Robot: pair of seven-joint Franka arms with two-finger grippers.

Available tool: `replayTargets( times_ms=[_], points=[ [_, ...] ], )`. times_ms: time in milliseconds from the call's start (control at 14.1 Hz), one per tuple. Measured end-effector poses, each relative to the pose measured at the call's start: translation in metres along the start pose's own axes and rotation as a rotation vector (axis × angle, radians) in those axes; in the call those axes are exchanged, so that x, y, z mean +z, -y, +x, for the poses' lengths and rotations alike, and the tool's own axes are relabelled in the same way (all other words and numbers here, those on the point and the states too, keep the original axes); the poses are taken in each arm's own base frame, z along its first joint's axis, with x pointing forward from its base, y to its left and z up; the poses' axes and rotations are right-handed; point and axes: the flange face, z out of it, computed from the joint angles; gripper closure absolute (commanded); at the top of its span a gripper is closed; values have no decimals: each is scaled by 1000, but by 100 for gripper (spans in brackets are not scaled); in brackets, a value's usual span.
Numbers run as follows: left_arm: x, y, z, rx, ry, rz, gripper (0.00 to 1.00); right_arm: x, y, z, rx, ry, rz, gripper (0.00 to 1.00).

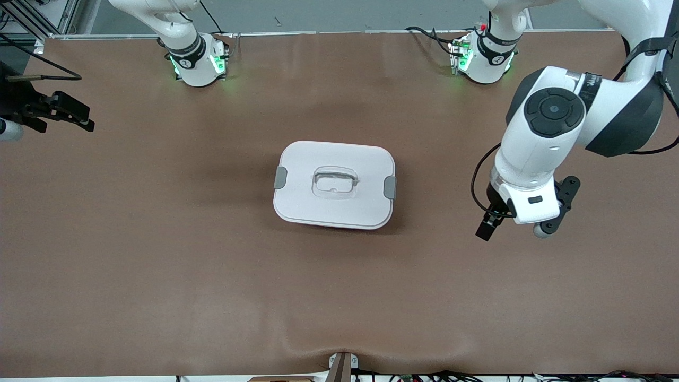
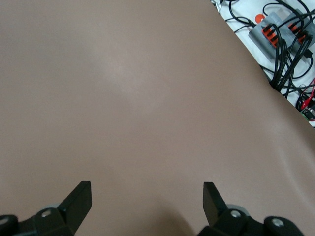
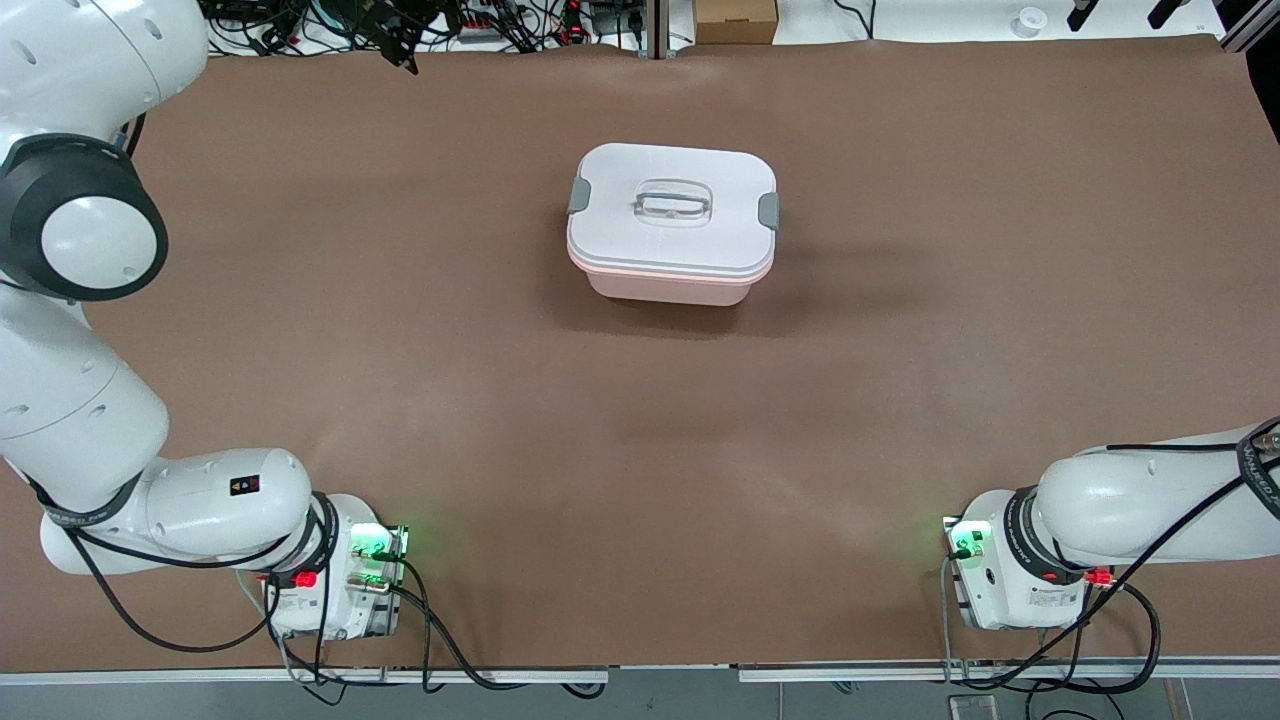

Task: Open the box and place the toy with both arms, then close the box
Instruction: 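Release the lid handle and raise the left gripper away from the box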

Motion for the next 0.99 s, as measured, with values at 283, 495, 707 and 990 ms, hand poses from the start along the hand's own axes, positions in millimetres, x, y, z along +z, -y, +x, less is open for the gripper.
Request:
replayTargets(
  times_ms=[283, 495, 707, 990],
  points=[
    [-17, 33, 58, 88, 40, 1, 0, 0, 3, 1, -6, -5, 0, 0],
    [-32, 70, 104, 223, 76, 7, 0, 2, 3, 3, -6, -5, 1, 0],
    [-50, 106, 141, 331, 72, 24, 0, 2, 3, 7, -7, -11, 1, 0],
    [-78, 138, 157, 472, 68, 57, 0, 1, 7, 14, -14, -18, 2, 0]
  ],
)
